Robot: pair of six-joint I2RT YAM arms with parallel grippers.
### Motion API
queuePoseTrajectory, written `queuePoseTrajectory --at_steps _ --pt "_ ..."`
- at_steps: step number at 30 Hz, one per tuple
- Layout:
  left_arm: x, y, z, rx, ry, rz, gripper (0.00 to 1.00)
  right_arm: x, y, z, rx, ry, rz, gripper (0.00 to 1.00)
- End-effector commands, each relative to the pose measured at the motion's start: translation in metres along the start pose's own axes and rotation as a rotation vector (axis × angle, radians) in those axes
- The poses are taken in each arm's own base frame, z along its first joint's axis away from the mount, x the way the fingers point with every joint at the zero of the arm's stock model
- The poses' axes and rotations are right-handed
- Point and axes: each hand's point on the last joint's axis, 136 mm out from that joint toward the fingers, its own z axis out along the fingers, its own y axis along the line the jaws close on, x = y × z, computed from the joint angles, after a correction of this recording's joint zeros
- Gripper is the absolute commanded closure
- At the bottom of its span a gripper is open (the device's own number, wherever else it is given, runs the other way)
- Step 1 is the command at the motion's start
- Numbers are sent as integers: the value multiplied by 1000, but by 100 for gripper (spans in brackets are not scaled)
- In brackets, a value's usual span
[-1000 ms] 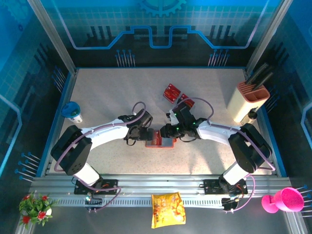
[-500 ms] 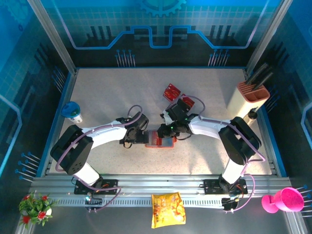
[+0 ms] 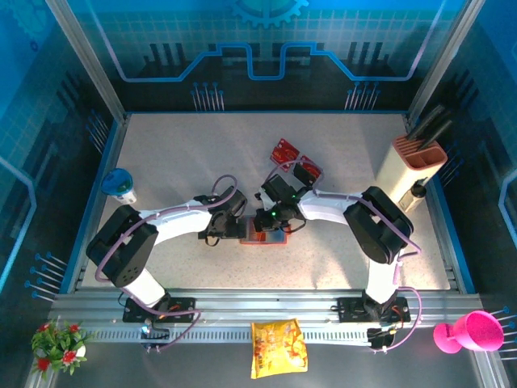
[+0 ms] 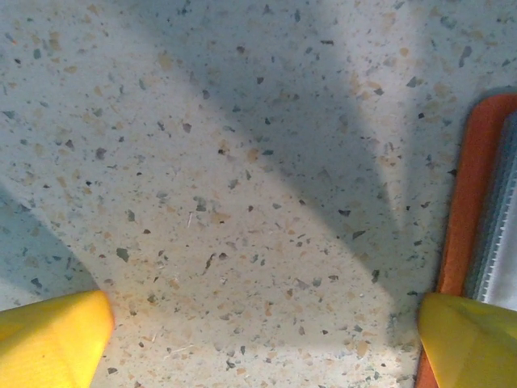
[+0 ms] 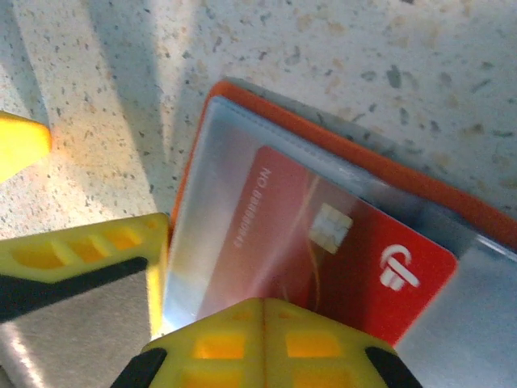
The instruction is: Put the credit cards into the card holder
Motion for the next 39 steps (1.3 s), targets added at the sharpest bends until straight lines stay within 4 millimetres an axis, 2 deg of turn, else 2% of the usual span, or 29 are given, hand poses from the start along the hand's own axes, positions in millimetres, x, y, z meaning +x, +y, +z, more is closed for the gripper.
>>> queuePoseTrajectory --at_steps 1,4,9,17,21,31,35,39 --pt "8 5 11 -15 32 6 1 -6 15 -8 -18 -6 -23 93" --pt "9 5 12 -17 34 7 1 -10 15 -21 -6 -31 -32 92" --pt "9 5 13 -15 34 5 1 -3 -3 -31 76 -19 -32 94" --pt "10 5 13 -12 34 12 1 9 -24 -22 147 26 -24 97" --pt "11 5 14 -12 38 11 1 12 -28 -12 155 48 -14 98" --pt "14 8 14 -12 39 8 1 10 -2 15 112 100 -39 100" --pt "13 8 12 -8 33 3 1 7 7 10 87 87 -40 100" --pt "10 8 4 1 16 -2 1 3 9 -7 85 50 -40 100"
